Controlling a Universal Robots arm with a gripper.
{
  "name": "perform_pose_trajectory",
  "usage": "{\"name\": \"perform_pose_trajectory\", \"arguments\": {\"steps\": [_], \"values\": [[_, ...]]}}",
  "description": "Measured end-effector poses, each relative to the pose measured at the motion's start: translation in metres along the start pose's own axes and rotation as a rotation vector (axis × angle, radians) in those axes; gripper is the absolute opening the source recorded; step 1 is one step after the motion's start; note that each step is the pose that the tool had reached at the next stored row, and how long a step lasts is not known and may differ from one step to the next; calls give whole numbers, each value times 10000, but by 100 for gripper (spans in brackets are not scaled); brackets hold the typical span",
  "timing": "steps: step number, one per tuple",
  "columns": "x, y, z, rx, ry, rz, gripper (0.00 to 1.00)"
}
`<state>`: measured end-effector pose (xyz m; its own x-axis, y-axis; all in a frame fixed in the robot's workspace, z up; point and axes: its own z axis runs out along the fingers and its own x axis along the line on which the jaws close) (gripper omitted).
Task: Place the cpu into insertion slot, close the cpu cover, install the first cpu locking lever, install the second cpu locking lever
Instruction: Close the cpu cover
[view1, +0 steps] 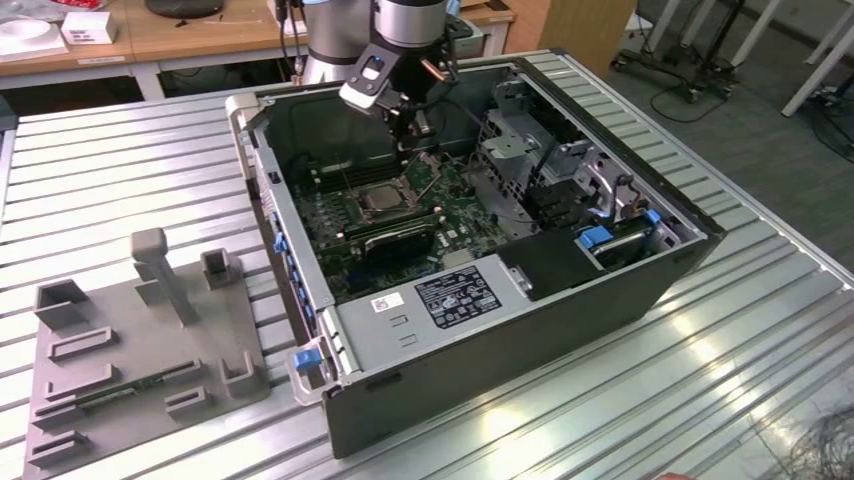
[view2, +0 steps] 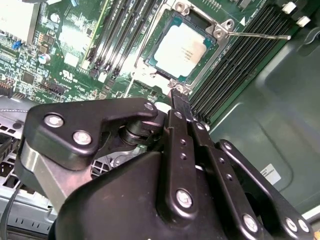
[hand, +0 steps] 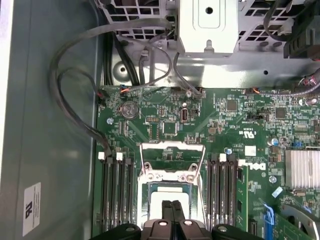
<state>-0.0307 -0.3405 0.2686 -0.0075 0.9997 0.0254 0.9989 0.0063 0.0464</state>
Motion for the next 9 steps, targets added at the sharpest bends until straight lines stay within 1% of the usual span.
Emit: {"name": "perform_pose_trajectory", "arguments": {"steps": [7,9], "values": [[0,8,0,0,0,-1,11],[0,25,1,0,0,0,11]]}}
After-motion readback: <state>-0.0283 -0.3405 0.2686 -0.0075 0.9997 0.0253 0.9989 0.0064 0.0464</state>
